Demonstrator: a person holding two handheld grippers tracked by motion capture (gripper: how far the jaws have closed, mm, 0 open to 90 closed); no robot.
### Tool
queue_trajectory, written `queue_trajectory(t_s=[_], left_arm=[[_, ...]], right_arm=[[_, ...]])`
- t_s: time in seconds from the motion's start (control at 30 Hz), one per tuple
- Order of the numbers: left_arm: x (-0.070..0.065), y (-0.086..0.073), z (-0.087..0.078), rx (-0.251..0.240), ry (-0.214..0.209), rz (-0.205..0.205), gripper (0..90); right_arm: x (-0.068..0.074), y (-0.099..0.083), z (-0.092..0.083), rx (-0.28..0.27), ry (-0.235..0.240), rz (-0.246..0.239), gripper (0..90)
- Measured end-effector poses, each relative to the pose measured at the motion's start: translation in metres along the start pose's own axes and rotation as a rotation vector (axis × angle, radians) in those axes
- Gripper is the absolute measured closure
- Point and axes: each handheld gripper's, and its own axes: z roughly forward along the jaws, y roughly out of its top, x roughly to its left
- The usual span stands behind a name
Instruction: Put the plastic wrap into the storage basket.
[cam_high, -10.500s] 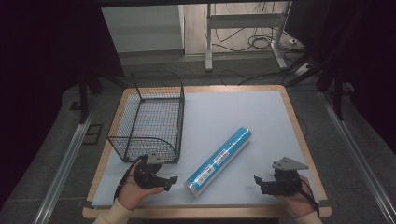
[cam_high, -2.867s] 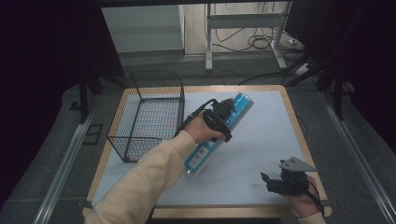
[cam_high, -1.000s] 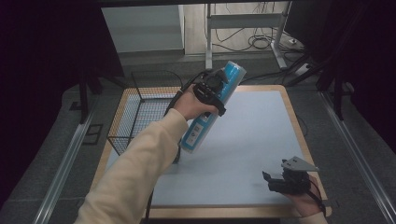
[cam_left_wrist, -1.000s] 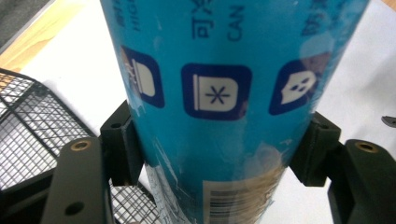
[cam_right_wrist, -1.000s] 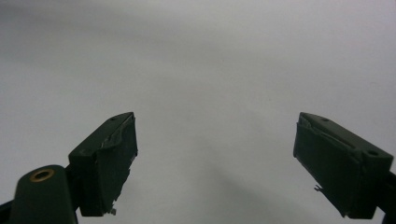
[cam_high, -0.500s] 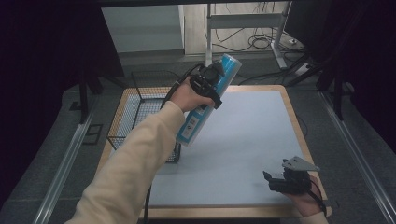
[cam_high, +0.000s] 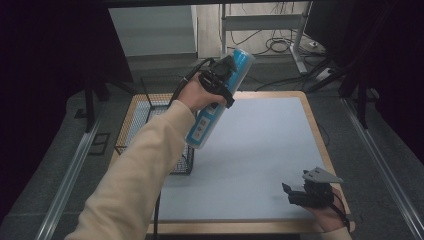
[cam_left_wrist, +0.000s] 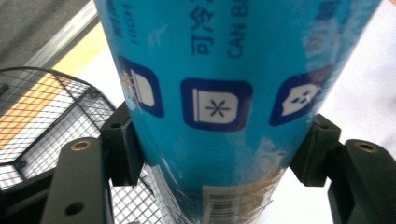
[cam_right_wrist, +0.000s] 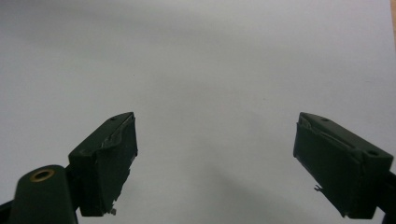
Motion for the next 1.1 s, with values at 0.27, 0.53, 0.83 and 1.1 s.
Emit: queue_trajectory(t_s=[0.27,0.53,0.83,1.1], left_arm=[[0.018,-0.004,-0.017,-0.016,0.035,-0.032,31.7],[0.033,-0.014,-0.021,-0.008,0.054,-0.061,31.7],[0.054,-0.032,-0.017,0.004,0.075,-0.112,31.7],[0.069,-0.046,-0.008,0.025,0.089,-0.142,31.7]], right_arm=[[0.0,0.0,0.001,0.003,0.0,-0.006,13.8],[0.0,0.0,0.001,0.004,-0.001,-0.007,13.8],[0.0,0.0,0.001,0.006,-0.005,-0.007,13.8],[0.001,0.0,0.002,0.007,-0.005,-0.006,13.8]])
